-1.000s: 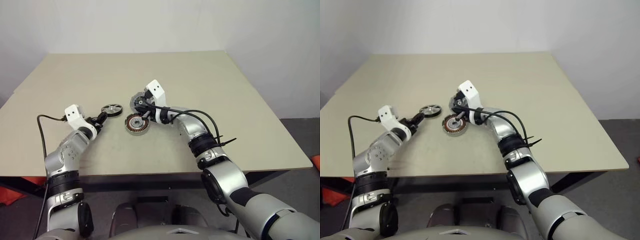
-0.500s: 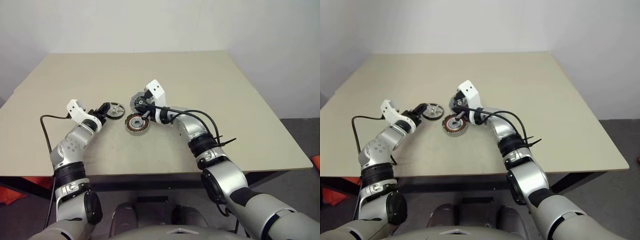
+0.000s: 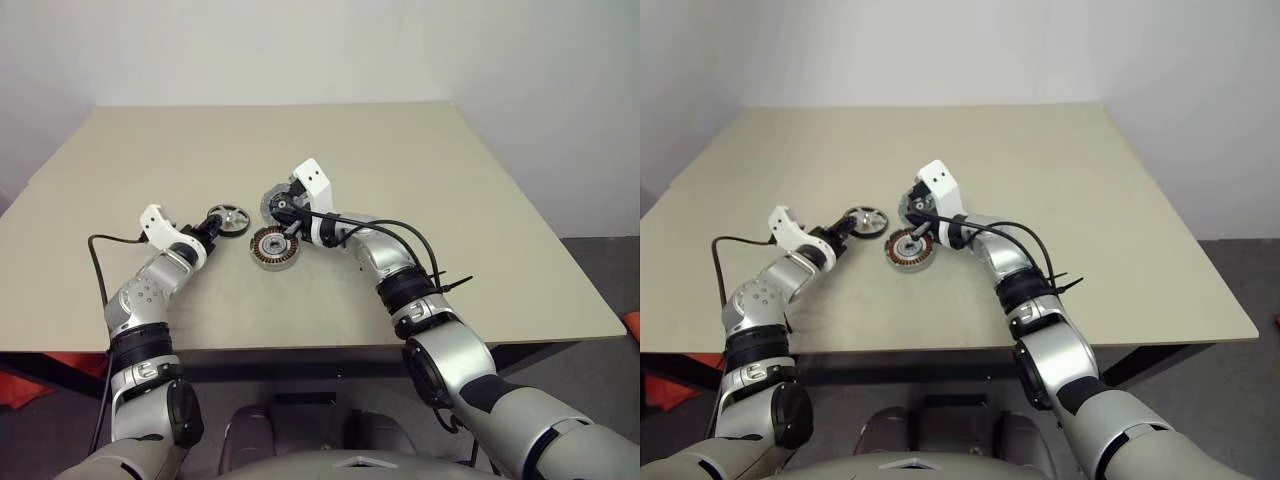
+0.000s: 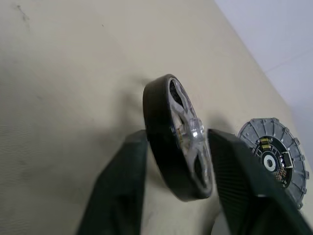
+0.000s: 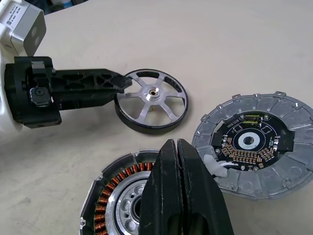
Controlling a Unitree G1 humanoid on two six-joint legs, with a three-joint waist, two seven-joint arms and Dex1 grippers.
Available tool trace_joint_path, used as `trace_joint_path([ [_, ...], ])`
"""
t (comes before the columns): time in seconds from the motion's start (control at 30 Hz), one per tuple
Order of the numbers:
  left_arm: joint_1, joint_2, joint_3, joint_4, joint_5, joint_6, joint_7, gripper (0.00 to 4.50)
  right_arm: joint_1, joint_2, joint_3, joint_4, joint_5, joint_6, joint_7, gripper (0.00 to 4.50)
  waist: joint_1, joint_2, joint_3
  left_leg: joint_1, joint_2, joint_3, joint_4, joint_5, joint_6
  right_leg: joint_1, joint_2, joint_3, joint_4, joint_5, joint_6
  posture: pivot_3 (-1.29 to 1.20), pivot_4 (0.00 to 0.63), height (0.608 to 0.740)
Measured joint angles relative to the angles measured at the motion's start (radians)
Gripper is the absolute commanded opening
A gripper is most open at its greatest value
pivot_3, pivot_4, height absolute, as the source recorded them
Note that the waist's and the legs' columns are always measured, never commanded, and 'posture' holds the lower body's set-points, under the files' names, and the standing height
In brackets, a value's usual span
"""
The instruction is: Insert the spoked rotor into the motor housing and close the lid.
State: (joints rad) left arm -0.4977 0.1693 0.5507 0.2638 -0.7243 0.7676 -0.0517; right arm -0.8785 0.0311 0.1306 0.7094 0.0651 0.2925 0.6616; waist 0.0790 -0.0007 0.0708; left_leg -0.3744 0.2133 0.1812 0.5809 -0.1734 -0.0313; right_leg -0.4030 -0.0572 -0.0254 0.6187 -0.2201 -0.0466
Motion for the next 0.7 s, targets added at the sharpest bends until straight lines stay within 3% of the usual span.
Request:
trace_joint_path([
  [0.23, 0.002, 0.004, -0.014, 0.0, 0.0, 0.002, -0.008, 2.1, 0.0, 0.0, 0.0, 0.0, 0.0, -0.004, -0.002, 0.0, 0.0, 0.0, 0.0, 0.0, 0.0, 0.0, 0.0, 0.0, 0.0, 0.0, 0.0, 0.0, 0.0, 0.0, 0.0, 0.0, 0.0, 0.74],
  [0.33, 0.002, 0.005, -0.014, 0.0, 0.0, 0.002, -0.01, 1.52, 0.0, 0.0, 0.0, 0.0, 0.0, -0.005, -0.002, 0.0, 0.0, 0.0, 0.0, 0.0, 0.0, 0.0, 0.0, 0.0, 0.0, 0.0, 0.0, 0.0, 0.0, 0.0, 0.0, 0.0, 0.0, 0.74],
  [0.47, 0.003, 0.006, -0.014, 0.0, 0.0, 0.002, -0.011, 0.38, 0.0, -0.002, 0.0, 0.0, 0.0, -0.004, -0.002, 0.0, 0.001, 0.0, 0.0, 0.0, 0.0, 0.0, 0.0, 0.0, 0.0, 0.0, 0.0, 0.0, 0.0, 0.0, 0.0, 0.0, 0.0, 0.74],
  [0.7, 0.004, 0.006, -0.013, 0.0, -0.001, 0.005, -0.011, 0.38, -0.01, -0.019, -0.013, -0.023, 0.018, 0.0, -0.003, 0.0, 0.001, 0.0, 0.0, 0.0, 0.0, 0.0, 0.0, 0.0, 0.0, 0.0, 0.0, 0.0, 0.0, 0.0, 0.0, 0.0, 0.0, 0.74],
])
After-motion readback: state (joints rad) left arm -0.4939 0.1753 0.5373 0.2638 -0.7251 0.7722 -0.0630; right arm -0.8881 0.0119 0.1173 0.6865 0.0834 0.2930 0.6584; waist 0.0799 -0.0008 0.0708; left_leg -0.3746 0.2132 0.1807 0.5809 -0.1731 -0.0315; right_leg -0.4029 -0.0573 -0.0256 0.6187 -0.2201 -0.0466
